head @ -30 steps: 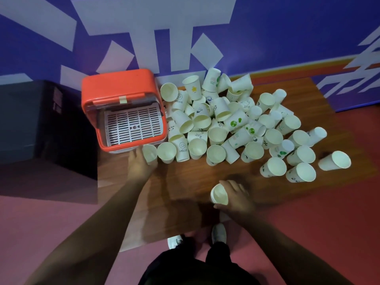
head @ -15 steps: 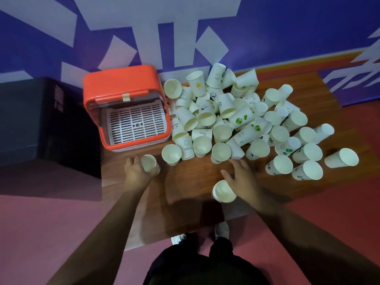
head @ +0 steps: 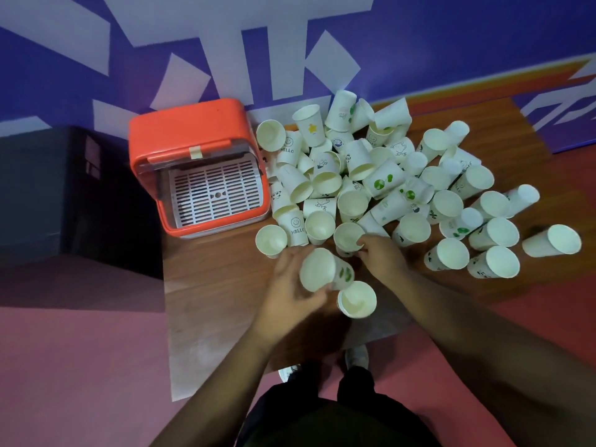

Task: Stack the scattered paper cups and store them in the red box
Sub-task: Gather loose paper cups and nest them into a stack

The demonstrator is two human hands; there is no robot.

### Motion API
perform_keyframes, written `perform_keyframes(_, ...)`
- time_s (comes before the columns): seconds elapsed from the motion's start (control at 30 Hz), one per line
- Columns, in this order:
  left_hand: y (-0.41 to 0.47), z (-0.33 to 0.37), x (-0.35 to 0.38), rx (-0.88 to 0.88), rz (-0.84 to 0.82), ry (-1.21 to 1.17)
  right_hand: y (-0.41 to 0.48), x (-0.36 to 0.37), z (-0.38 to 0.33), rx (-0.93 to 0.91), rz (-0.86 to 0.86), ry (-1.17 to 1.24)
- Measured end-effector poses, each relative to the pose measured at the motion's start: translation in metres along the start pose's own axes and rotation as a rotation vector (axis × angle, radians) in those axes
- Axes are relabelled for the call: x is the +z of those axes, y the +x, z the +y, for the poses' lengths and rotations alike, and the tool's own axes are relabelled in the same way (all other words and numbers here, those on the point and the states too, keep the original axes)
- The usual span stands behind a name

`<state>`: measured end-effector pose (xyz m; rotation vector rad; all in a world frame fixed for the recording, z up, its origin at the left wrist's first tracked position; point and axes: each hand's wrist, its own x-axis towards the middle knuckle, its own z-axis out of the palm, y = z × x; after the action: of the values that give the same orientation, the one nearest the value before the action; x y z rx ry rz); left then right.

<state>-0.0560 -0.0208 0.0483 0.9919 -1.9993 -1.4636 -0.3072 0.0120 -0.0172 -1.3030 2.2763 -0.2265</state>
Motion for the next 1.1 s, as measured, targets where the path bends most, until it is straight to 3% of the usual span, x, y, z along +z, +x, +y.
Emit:
perform_keyframes(0.23,0.016,0.003,0.046,0.032,-0.219,0.227,-0.023,-0.029,0.009,-0.135,0.157,0.238)
perform_keyframes(0.5,0.023,-0.026,0.088,-0.047,-0.302,0.458,-0.054,-0.067,0.028,0.027,0.186,0.406)
perform_keyframes(0.8,0.048,-0.026,0.098,-0.129,-0.198,0.325,-0.073,-0.073,0.020,-0.106,0.282,0.508)
perform_keyframes(0.97,0.054,-0.041,0.059,-0.011,-0.137,0.444,-0.079,-0.065,0.009,-0.058,0.135,0.558)
perform_keyframes(1.1,0.056,-0.044,0.014,-0.096,0.063,0.485,-0.080,-0.049,0.001,-0.094,0.041,0.383)
